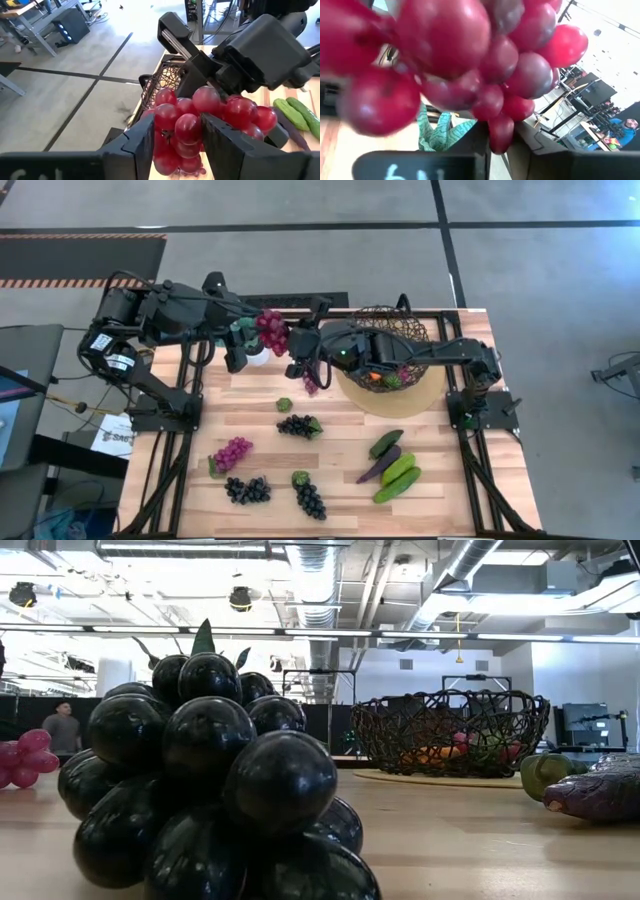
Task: Build produce basket
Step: Put the purple grapes into the black wire basket
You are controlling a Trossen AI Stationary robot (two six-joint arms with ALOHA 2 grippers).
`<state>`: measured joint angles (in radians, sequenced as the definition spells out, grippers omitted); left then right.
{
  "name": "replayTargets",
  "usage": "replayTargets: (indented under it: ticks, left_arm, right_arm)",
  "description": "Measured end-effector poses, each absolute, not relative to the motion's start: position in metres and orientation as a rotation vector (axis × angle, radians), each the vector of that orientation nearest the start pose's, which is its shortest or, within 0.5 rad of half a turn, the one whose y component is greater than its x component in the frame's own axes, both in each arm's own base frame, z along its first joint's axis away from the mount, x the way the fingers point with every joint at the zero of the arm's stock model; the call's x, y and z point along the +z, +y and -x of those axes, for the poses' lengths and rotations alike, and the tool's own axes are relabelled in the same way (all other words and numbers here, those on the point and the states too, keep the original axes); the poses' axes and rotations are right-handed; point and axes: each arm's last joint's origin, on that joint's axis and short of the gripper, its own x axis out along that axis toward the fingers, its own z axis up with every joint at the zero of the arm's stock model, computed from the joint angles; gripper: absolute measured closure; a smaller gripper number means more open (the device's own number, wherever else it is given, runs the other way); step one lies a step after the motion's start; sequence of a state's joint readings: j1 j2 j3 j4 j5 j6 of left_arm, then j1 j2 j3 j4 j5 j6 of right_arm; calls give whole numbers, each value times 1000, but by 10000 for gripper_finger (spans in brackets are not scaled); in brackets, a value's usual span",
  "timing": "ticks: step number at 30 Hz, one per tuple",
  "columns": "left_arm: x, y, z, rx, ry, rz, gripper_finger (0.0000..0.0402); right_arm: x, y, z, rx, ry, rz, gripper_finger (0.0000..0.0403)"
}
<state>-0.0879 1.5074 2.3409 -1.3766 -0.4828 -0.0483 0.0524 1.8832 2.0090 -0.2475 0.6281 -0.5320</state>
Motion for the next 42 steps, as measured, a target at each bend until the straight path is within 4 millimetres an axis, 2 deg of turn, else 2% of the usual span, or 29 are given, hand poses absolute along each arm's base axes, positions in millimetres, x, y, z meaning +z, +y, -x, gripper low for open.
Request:
replayTargets:
  ticks: [5,10,15,22,27,31,35,38,42]
  left_arm:
    - [541,-4,-204,406,515,-127,254]
    - [543,1,-202,604,511,-240,254]
    - [546,7,-196,856,501,-335,254]
    - [546,7,-196,869,510,-358,254]
    - [546,8,-194,915,522,-377,254]
    - [542,8,-191,925,543,-361,254]
    - [538,8,-190,897,560,-320,254]
    - [537,7,-190,869,561,-286,254]
    - [536,7,-190,843,565,-248,254]
  right_arm:
    - [434,5,-427,-531,266,558,326]
    - [439,3,-421,-550,280,560,355]
    - [449,1,-404,-631,327,570,394]
    - [468,0,-375,-750,371,580,398]
    - [488,-6,-332,-915,464,601,399]
    - [501,-9,-295,-954,485,549,400]
    - [509,-16,-248,-953,463,373,401]
    - [512,-20,-214,-896,440,169,401]
    - [502,-21,-192,-888,529,43,402]
